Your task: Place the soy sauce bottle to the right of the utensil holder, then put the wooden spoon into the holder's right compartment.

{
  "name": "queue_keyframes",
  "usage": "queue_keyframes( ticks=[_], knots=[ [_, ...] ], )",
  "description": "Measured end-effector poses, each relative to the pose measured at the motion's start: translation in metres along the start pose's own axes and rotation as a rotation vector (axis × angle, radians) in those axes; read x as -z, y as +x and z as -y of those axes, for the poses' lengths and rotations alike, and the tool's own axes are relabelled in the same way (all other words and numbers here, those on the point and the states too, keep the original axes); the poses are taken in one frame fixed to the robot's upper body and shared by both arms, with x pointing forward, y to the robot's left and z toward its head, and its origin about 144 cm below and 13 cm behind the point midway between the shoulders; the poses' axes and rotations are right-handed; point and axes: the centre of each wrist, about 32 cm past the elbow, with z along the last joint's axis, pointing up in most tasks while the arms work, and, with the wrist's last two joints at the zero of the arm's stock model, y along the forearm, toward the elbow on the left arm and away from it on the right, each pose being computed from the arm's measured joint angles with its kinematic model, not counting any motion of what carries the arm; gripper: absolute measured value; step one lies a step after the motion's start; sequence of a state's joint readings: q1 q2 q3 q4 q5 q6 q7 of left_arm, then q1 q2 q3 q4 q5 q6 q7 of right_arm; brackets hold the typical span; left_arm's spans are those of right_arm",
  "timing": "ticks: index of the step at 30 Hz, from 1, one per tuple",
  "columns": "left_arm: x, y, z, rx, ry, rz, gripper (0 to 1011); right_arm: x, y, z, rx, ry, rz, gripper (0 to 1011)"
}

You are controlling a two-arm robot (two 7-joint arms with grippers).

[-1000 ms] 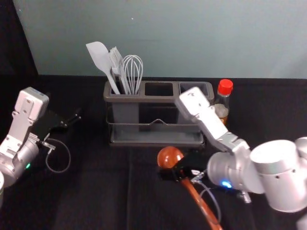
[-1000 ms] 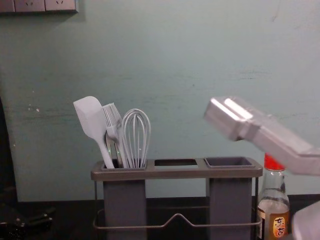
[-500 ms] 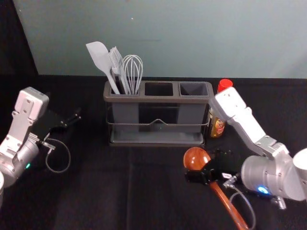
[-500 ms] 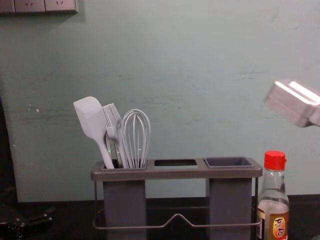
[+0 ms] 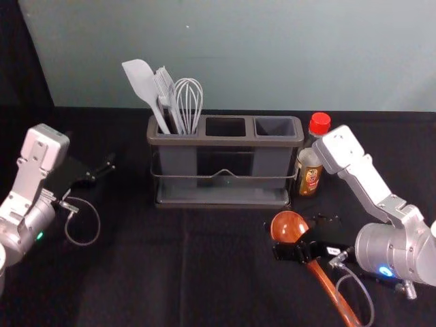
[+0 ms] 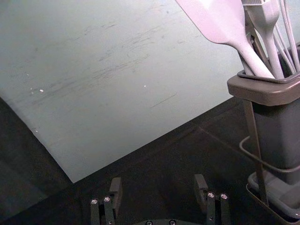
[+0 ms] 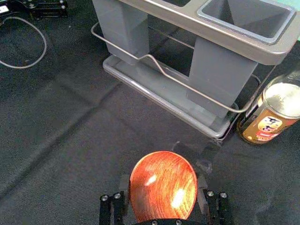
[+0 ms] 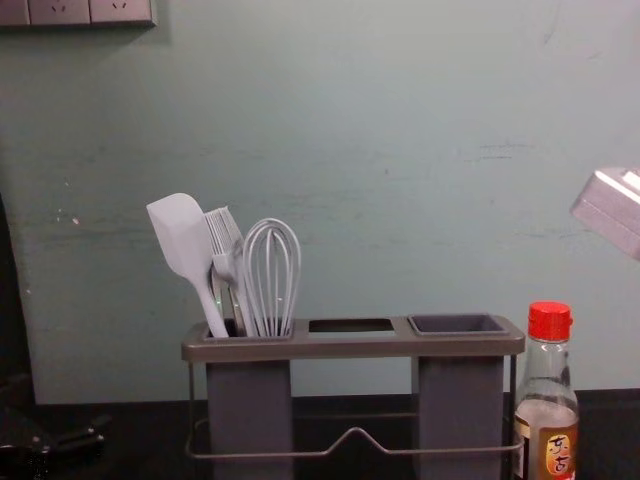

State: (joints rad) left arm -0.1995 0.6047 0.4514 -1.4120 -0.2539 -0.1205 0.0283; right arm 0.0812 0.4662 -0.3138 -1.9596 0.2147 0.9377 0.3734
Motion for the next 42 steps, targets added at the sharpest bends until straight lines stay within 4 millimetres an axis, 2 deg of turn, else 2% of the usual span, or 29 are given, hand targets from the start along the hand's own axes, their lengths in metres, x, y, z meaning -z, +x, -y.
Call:
queue_keyframes(
  ticks=[35, 42],
  knots=[
    [0.000, 0.000, 0.000, 0.000, 0.000, 0.000, 1005, -0.002, -0.002, 0.000, 0.005, 0.003, 0.007, 839],
    [0.000, 0.000, 0.000, 0.000, 0.000, 0.000, 1005, -0.002, -0.009, 0.018, 0.061, 0.207, 0.084, 839]
  ],
)
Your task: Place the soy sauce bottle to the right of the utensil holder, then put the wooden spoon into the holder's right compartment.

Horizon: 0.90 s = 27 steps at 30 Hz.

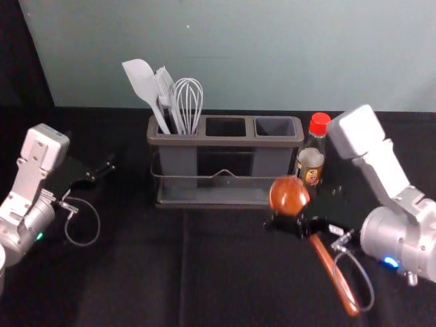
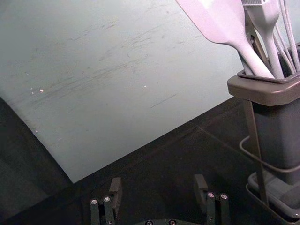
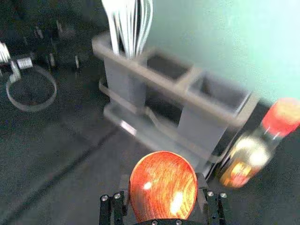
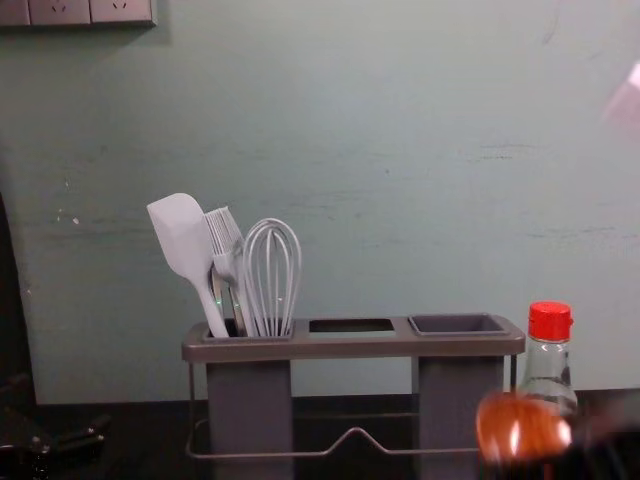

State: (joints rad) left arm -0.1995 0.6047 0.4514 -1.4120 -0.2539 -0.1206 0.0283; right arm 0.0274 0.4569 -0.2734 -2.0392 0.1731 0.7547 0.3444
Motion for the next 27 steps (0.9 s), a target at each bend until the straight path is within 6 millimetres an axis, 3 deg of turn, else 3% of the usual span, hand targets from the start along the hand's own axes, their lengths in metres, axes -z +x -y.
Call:
queue_keyframes(
  ticks=[7, 13, 27],
  knots=[
    [0.000, 0.000, 0.000, 0.000, 0.000, 0.000, 1005, -0.004, -0.006, 0.015, 0.065, 0.185, 0.095, 839],
    [0.000, 0.000, 0.000, 0.000, 0.000, 0.000, 1005, 0.004, -0.012, 0.018, 0.143, 0.353, 0.177, 840],
    [0.000, 0.000, 0.000, 0.000, 0.000, 0.000, 1005, 0.029, -0.013, -0.003, 0.342, 0.747, 0.341, 839]
  ],
)
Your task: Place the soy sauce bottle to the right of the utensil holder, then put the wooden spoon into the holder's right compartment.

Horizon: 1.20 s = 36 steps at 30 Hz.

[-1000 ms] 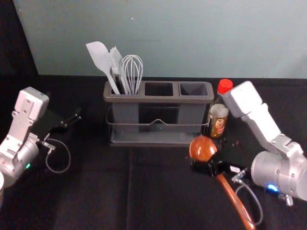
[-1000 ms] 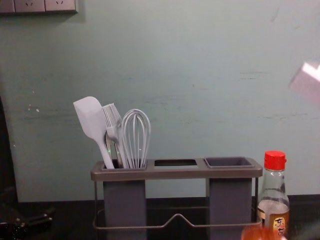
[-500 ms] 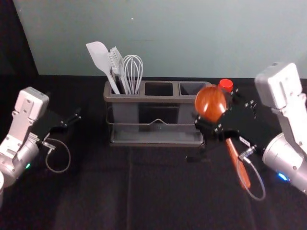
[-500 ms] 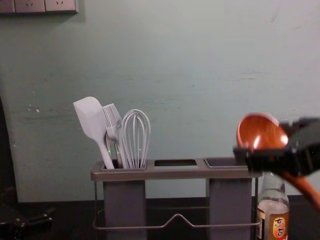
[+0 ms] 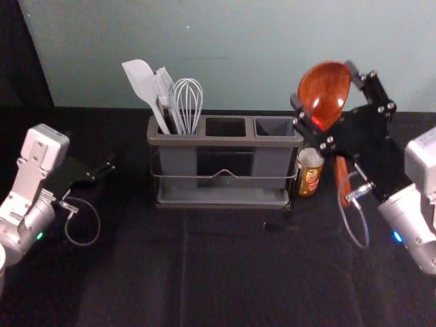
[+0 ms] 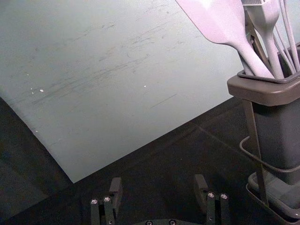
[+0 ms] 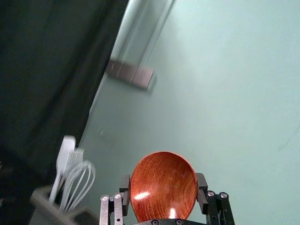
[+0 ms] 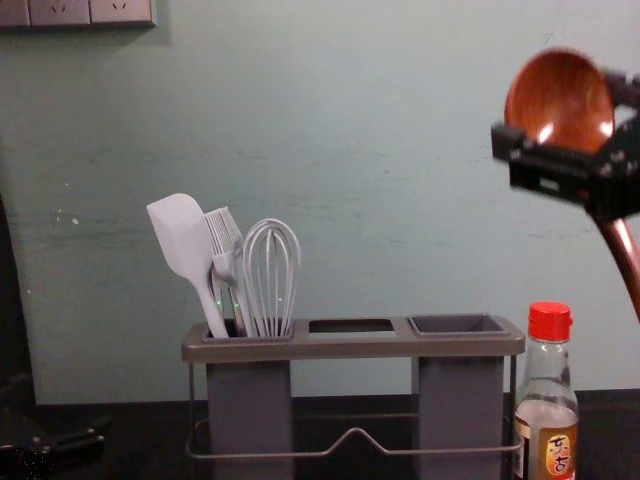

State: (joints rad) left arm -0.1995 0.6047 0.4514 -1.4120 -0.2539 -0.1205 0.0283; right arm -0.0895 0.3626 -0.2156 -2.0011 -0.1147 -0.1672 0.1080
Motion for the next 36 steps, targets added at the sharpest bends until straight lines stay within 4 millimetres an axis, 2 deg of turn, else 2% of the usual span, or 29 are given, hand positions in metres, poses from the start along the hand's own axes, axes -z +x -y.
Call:
queue_keyframes(
  ticks=[8, 11, 23, 25, 26, 36],
  knots=[
    [0.000, 0.000, 0.000, 0.000, 0.000, 0.000, 1005, 0.009, 0.000, -0.016, 0.044, 0.174, 0.070, 840],
    [0.000, 0.000, 0.000, 0.000, 0.000, 0.000, 1005, 0.014, 0.002, -0.028, 0.052, 0.221, 0.085, 839],
    [0.000, 0.000, 0.000, 0.000, 0.000, 0.000, 1005, 0.033, 0.008, -0.076, 0.017, 0.253, 0.019, 840],
    [0.000, 0.000, 0.000, 0.000, 0.000, 0.000, 1005, 0.034, 0.008, -0.079, 0.015, 0.252, 0.012, 840],
    [0.000, 0.000, 0.000, 0.000, 0.000, 0.000, 1005, 0.038, 0.009, -0.087, 0.013, 0.250, -0.006, 839],
    [0.000, 0.000, 0.000, 0.000, 0.000, 0.000, 1005, 0.052, 0.009, -0.113, -0.003, 0.238, -0.064, 840]
  ],
)
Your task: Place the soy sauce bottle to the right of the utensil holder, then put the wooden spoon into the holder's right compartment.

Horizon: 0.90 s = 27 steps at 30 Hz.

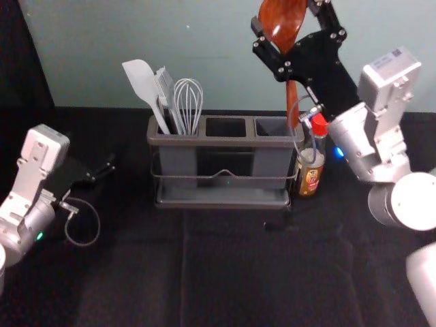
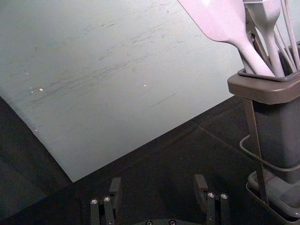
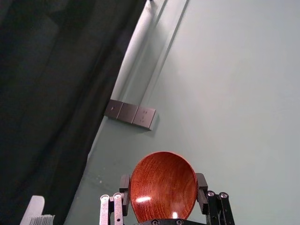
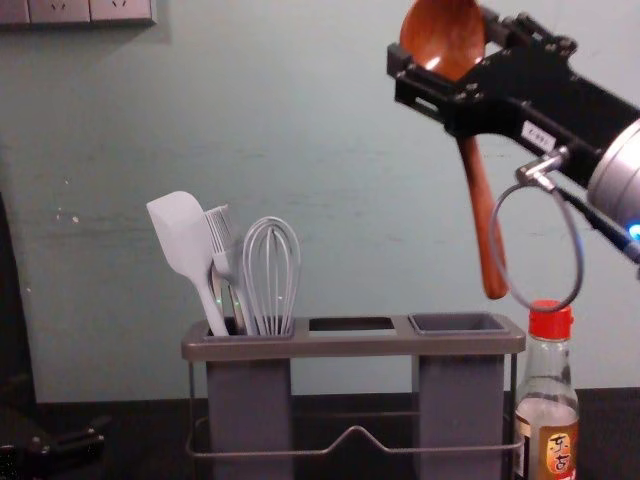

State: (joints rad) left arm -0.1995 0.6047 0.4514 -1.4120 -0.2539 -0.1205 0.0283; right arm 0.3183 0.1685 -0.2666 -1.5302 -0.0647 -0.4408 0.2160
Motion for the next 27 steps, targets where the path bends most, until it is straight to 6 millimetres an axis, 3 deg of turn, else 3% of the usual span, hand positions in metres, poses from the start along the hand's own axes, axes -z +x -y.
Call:
queue_keyframes(
  ticks=[15, 27],
  knots=[
    [0.000, 0.000, 0.000, 0.000, 0.000, 0.000, 1005, 0.028, -0.004, -0.025, 0.004, -0.038, -0.054, 840],
    [0.000, 0.000, 0.000, 0.000, 0.000, 0.000, 1005, 0.040, -0.014, -0.027, 0.011, -0.046, -0.069, 840]
  ],
)
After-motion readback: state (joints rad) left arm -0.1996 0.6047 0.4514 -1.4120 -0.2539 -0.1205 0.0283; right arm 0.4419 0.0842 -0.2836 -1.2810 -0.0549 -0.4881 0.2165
